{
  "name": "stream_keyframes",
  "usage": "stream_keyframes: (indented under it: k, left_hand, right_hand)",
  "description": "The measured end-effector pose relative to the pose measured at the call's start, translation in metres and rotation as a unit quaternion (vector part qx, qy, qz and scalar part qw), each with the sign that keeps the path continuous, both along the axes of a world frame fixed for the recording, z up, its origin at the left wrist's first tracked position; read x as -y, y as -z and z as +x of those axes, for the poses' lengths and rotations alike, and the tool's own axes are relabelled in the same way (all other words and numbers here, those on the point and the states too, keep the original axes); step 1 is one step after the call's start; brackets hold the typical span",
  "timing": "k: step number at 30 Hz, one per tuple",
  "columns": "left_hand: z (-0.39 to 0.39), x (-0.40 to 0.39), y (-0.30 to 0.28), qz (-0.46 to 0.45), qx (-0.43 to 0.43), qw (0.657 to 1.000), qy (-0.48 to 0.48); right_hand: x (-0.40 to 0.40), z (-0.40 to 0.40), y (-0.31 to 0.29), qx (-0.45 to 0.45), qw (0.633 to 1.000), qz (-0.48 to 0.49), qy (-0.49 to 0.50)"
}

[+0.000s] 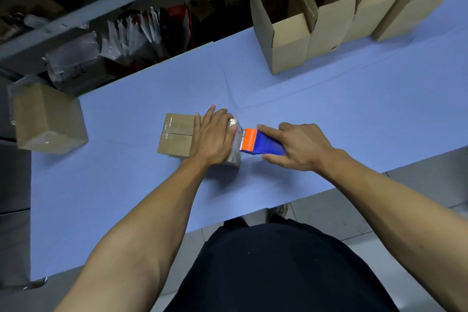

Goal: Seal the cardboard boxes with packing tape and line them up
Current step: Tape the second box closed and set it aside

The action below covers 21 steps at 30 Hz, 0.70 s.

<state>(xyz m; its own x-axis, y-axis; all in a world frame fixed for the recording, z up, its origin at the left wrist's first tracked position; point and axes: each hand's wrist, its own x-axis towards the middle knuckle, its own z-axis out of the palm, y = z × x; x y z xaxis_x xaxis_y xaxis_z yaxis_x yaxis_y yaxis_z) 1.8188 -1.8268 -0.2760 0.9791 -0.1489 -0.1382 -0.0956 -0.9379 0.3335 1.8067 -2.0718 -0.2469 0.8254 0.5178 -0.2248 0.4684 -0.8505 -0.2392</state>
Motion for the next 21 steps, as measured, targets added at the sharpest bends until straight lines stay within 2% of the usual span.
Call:
stream_keyframes:
  k: [8, 14, 17, 21]
  left_hand:
    - [-0.001, 0.008, -0.007, 0.01, -0.009, 1.0, -0.012]
    - [-0.001, 0.007, -0.013, 0.017, -0.025, 1.0, -0.006]
    - [-0.001, 0.008, -0.013, 0.017, -0.033, 0.999, 0.003]
    - [0.0, 0.004, -0.012, -0.008, -0.03, 0.999, 0.011]
  right_hand:
    - [-0.064, 0.012, -0.049, 0.032, 0.995, -0.097, 0.007]
    - [-0.089, 0.017, -0.063, 0.019, 0.993, -0.101, 0.048]
    - [-0.097, 0.022, -0.067, 0.016, 0.995, -0.095, 0.028]
    - [-0.096, 0.027, -0.069, -0.035, 0.992, -0.108, 0.062]
